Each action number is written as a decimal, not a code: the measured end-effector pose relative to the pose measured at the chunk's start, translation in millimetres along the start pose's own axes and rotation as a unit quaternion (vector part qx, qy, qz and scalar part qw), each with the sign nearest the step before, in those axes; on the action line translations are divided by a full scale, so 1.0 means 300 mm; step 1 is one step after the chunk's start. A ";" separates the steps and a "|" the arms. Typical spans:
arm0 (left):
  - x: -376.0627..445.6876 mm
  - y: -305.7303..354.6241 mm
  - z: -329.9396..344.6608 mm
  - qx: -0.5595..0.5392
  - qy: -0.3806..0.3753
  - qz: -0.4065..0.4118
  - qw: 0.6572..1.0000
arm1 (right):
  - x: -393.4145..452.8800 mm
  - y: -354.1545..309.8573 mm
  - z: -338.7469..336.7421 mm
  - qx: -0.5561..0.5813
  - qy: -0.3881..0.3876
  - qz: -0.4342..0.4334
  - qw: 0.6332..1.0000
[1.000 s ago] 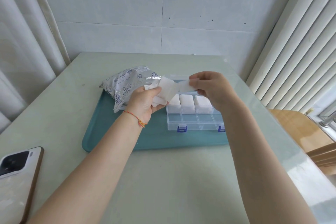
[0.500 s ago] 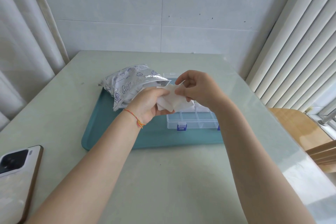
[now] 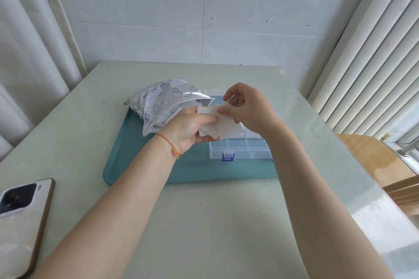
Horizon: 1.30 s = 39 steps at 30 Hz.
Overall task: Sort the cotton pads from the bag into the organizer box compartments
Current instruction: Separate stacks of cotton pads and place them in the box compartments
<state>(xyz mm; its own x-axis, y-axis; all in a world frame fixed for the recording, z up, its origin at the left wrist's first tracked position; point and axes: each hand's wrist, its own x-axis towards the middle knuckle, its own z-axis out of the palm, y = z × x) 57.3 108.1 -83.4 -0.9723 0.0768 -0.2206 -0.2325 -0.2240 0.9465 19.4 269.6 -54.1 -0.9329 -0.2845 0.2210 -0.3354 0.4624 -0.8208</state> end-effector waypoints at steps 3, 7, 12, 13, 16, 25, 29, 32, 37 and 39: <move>0.011 0.000 -0.004 -0.042 0.040 0.020 0.998 | 0.003 0.002 -0.007 -0.021 0.036 0.031 0.999; 0.016 0.008 -0.016 -0.098 0.050 0.054 0.992 | -0.007 0.004 -0.043 -0.042 -0.058 0.102 0.992; 0.018 0.006 -0.016 -0.122 0.081 0.061 0.987 | 0.000 0.025 -0.055 0.040 -0.012 0.103 0.994; 0.020 0.004 -0.019 -0.119 0.089 0.061 0.987 | 0.004 0.026 -0.059 0.071 0.024 0.103 0.992; 0.023 -0.003 -0.022 -0.094 0.106 0.059 0.988 | 0.005 0.016 -0.080 0.219 0.038 0.084 0.971; 0.009 0.012 -0.006 -0.051 0.031 0.043 0.997 | -0.009 -0.014 -0.028 0.134 -0.054 0.059 0.988; 0.008 0.015 -0.005 -0.053 0.028 0.038 0.997 | -0.001 -0.003 -0.025 0.088 -0.039 0.054 0.994; 0.009 0.013 -0.005 -0.047 0.026 0.034 0.998 | 0.002 0.003 -0.028 0.066 -0.033 0.050 0.996; 0.010 0.012 -0.007 -0.032 0.032 0.031 0.999 | 0.005 0.004 -0.031 0.049 -0.026 0.051 0.997; 0.003 0.014 -0.005 -0.039 0.023 0.031 0.998 | 0.005 0.003 -0.031 0.040 -0.022 0.054 0.997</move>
<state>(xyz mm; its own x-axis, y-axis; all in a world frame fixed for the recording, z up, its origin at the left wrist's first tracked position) 55.3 105.8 -79.9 -0.9845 0.0165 -0.1744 -0.1711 -0.3020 0.9378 16.6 277.3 -49.6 -0.9561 -0.2729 0.1067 -0.2192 0.4244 -0.8785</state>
